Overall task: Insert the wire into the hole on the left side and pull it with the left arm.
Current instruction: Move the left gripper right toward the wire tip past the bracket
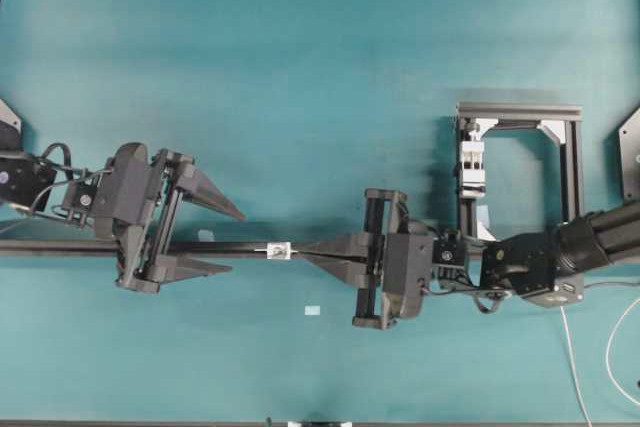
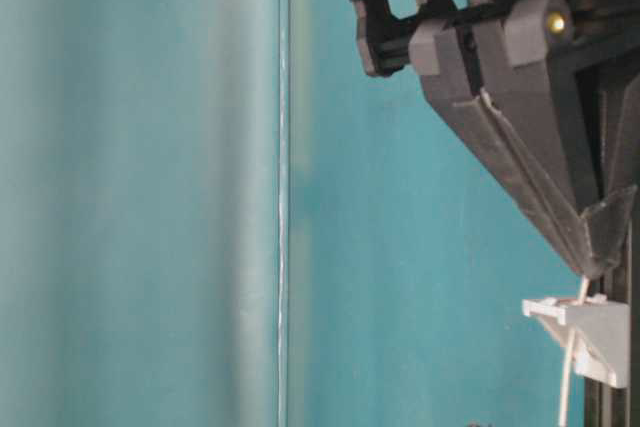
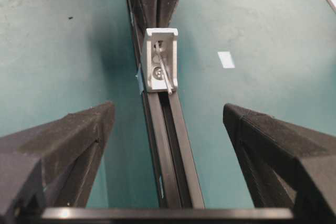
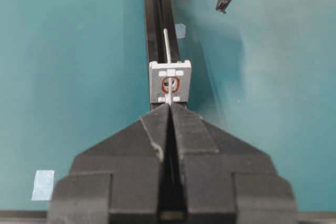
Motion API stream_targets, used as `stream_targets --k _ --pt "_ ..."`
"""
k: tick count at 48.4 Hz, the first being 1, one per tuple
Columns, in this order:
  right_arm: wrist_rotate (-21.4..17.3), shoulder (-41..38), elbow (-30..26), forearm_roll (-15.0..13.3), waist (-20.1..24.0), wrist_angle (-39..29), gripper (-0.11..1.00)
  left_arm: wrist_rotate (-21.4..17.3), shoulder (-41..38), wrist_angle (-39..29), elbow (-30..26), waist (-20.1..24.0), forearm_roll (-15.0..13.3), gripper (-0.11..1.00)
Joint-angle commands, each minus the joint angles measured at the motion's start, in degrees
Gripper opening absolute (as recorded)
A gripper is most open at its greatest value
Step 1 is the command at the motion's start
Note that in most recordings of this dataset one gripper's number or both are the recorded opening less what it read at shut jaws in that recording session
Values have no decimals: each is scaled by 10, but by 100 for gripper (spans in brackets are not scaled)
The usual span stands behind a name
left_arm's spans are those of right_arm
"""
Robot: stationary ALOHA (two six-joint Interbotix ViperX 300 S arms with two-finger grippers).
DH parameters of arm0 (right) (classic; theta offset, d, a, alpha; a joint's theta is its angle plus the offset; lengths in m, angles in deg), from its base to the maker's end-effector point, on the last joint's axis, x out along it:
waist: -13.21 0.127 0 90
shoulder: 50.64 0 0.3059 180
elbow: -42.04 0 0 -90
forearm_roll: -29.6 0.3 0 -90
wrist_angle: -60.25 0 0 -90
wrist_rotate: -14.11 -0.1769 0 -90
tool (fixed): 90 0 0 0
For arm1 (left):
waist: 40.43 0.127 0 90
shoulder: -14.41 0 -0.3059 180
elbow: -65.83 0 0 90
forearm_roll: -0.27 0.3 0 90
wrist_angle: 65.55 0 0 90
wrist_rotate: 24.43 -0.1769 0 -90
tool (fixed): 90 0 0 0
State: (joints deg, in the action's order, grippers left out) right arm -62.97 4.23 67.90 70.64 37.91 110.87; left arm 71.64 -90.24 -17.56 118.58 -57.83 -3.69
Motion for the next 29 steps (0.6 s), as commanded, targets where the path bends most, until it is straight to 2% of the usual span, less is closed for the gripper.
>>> stream_targets --k 1,10,29 --pt "1 9 -11 -4 -3 3 -2 2 11 3 -7 2 2 66" --pt "1 9 -14 -14 -4 3 -2 2 11 3 -7 2 2 66" --pt "1 9 -17 -16 -4 0 -2 6 10 1 -11 2 2 65"
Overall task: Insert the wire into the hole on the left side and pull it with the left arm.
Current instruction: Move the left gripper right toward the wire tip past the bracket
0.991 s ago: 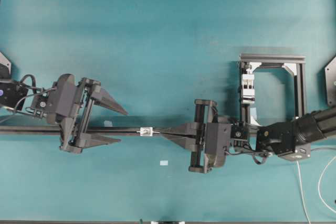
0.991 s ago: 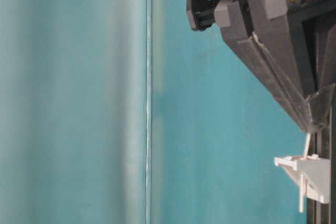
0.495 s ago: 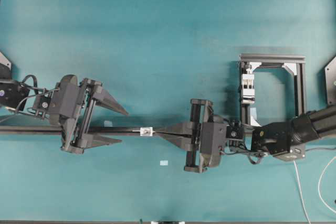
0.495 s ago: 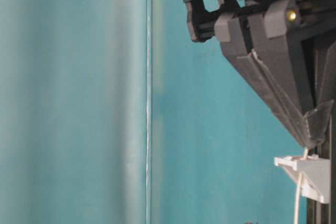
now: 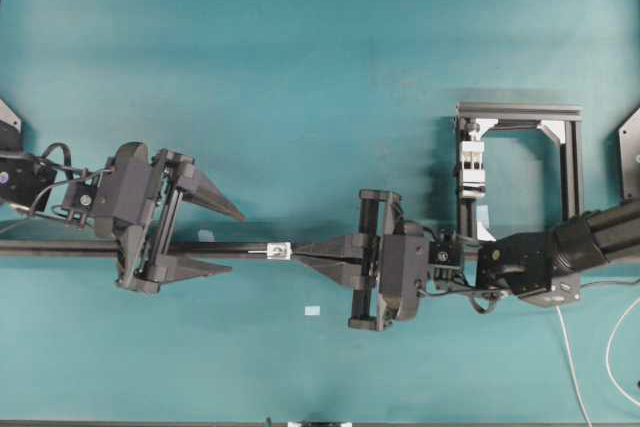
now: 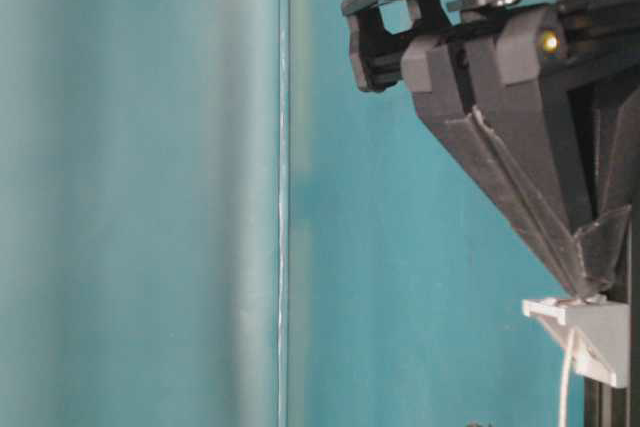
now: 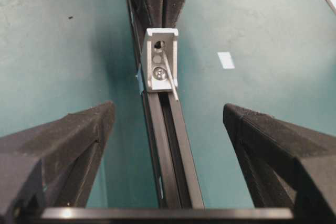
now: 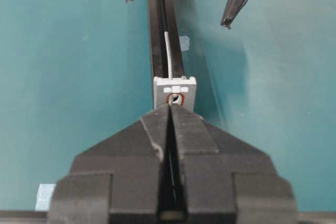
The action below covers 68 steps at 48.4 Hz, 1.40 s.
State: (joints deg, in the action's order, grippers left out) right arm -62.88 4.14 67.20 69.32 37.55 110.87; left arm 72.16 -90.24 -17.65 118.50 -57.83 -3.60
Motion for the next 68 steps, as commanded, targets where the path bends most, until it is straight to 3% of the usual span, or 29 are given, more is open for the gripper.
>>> stream_targets --k 1,22,32,46,61,68 --pt "0 10 -10 -3 -1 -1 -2 1 10 2 -11 2 1 65" --pt "0 10 -11 -3 -1 -5 -2 4 7 -76 -47 2 0 65" --pt "0 9 -11 -3 -2 -6 -2 7 5 -78 -49 4 -2 65" --pt "0 10 -11 -3 -2 -5 -2 43 -11 -88 -65 19 -2 65" --pt "0 10 -11 -3 -3 -6 -2 45 -28 -91 -81 21 -1 65" --pt "0 10 -11 -3 -2 -5 -2 47 -28 -97 -81 21 -2 56"
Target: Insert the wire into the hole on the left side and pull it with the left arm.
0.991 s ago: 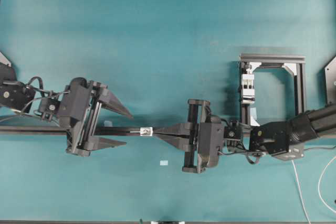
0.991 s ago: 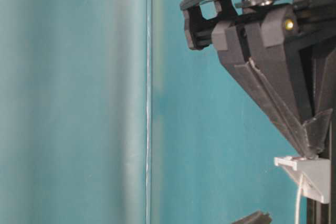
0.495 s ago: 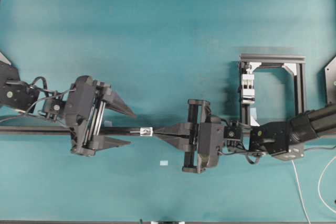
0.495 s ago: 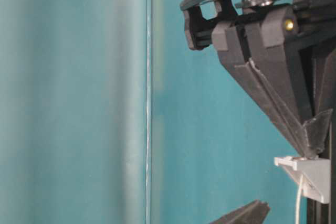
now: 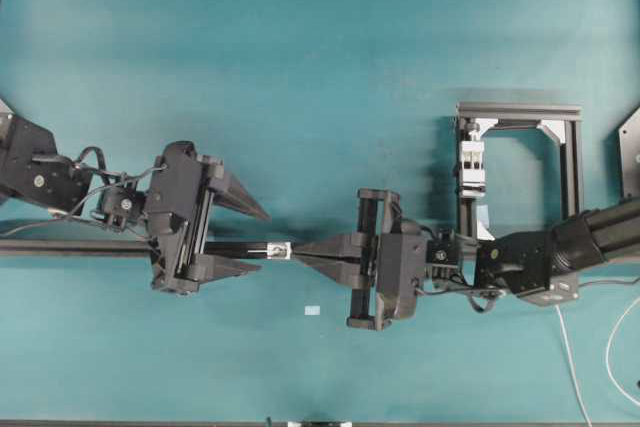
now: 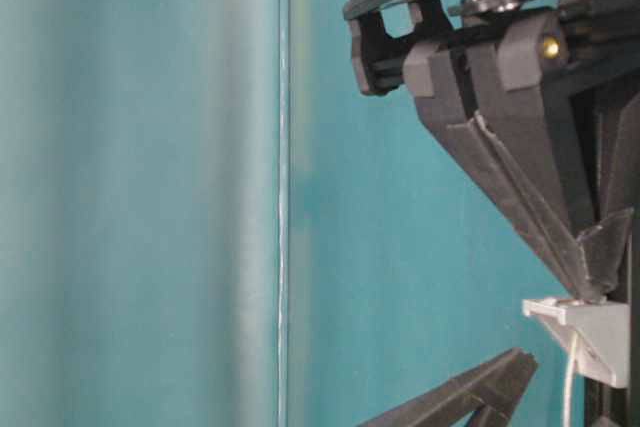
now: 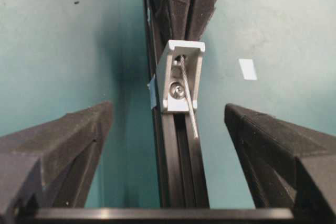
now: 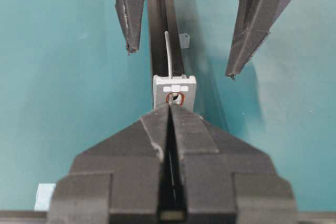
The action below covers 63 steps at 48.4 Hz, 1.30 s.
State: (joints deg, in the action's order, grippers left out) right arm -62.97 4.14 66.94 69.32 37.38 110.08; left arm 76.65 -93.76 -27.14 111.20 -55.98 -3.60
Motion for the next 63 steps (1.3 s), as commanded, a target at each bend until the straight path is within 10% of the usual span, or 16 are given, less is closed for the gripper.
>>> stream_targets --k 1,18,52,63 --pt "1 10 -10 -3 0 3 -2 2 7 -4 -9 3 -1 53" --pt "1 10 -11 -5 0 2 -2 40 9 -34 -11 16 4 -8" --pt "-11 18 -11 -1 -9 -33 -2 40 11 -38 -11 12 5 -10" --pt "-10 30 -4 -1 -9 -35 46 41 24 -60 -7 9 5 -10"
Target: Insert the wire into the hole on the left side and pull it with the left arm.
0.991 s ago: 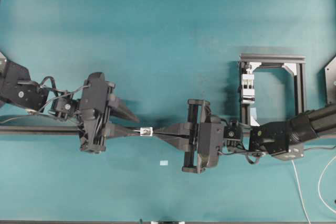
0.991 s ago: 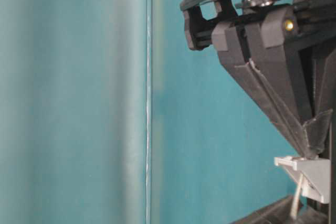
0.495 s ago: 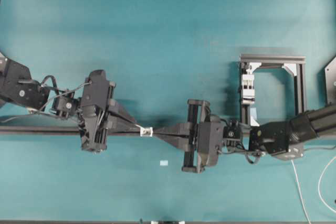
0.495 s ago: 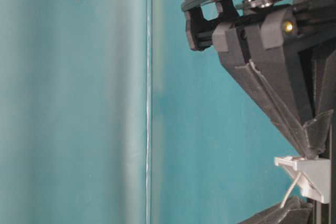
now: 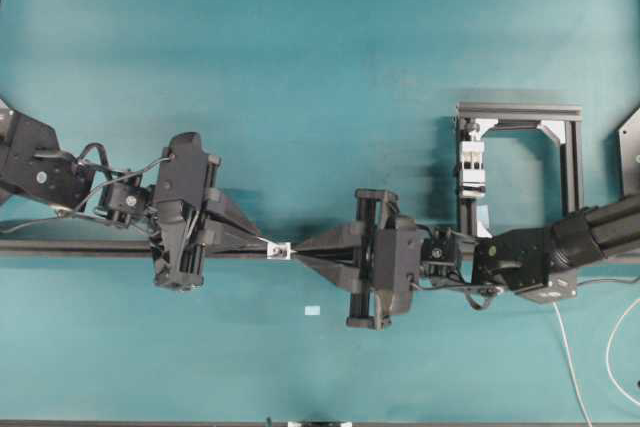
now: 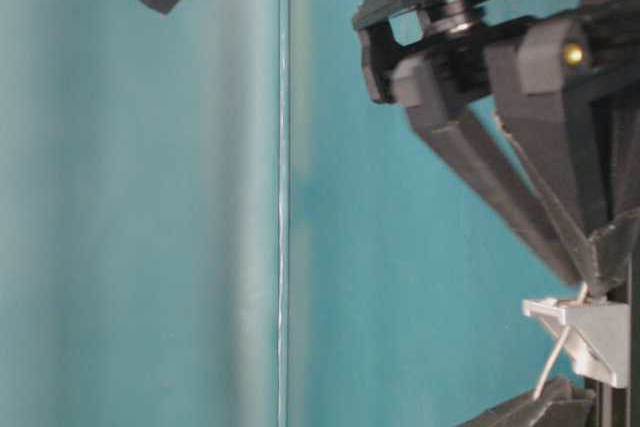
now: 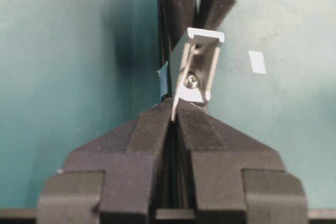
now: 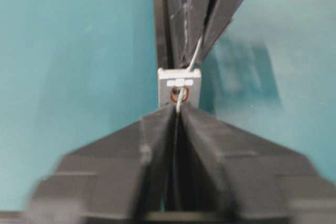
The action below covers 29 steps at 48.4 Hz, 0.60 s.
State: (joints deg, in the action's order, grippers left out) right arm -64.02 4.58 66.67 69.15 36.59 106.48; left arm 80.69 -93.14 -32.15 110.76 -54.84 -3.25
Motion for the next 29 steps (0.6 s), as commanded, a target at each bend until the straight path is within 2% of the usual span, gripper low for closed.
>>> stream_targets --k 1,6,8,18,29 --pt "1 26 -1 0 -1 1 51 2 20 -14 -2 -4 2 -10" --pt "1 32 7 1 -1 2 81 3 32 -36 -4 -8 1 -10" --pt "1 33 9 1 0 1 90 3 36 -43 -3 -9 2 -10" --pt "1 36 13 1 0 1 91 6 68 -91 11 -17 2 -10" --pt "1 36 13 1 1 0 91 8 146 -126 58 -29 2 -10"
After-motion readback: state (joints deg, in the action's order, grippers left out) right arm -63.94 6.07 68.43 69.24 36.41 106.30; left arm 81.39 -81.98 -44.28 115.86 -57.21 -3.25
